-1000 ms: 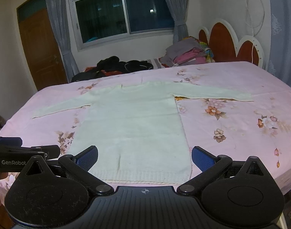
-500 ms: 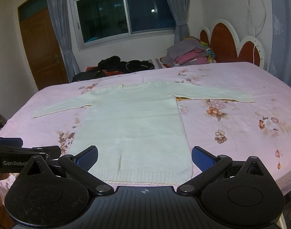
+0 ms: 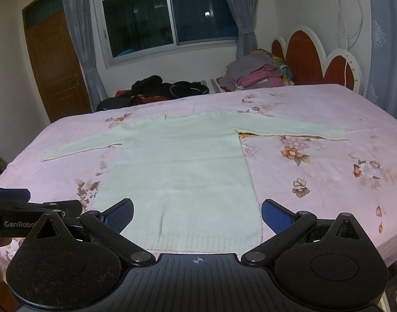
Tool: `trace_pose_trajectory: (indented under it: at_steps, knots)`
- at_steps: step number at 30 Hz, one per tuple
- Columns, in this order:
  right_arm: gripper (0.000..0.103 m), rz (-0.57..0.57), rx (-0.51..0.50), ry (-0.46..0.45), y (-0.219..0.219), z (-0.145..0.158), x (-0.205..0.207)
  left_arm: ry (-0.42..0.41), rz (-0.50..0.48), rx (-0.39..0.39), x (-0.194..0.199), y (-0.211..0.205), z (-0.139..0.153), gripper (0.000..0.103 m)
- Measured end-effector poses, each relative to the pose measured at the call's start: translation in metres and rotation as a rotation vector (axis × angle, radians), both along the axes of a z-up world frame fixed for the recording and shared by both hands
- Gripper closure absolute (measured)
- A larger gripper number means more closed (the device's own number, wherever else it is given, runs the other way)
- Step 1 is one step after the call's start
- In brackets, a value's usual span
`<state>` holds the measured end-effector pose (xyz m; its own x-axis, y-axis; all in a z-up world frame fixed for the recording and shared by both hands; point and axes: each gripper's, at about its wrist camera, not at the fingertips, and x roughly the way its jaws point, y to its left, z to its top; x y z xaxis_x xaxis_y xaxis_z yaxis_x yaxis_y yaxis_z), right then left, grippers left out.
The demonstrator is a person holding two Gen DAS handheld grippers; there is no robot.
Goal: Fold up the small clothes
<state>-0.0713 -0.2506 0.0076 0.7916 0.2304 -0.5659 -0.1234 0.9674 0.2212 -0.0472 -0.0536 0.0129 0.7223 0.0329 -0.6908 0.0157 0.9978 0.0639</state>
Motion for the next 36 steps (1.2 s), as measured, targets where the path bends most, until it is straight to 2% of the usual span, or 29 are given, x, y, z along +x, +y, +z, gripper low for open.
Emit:
trace_pose_trajectory:
  at_steps: [5, 8, 21, 36]
  knots:
    - [0.000, 0.000, -0.018, 0.012, -0.001, 0.000, 0.004, 0.003, 0.003, 0.000, 0.004, 0.001, -0.001, 0.000]
    - [0.000, -0.003, 0.007, 0.000, -0.001, -0.001, 0.004, 0.006, 0.006, 0.001, 0.010, 0.003, -0.003, 0.000]
    - [0.000, -0.006, -0.039, 0.026, 0.000, -0.005, 0.029, 0.016, 0.034, 0.002, 0.036, 0.010, -0.008, 0.000]
    - [0.000, -0.025, -0.046, 0.084, -0.014, -0.018, 0.088, 0.048, 0.056, 0.007, 0.087, 0.007, -0.020, 0.000]
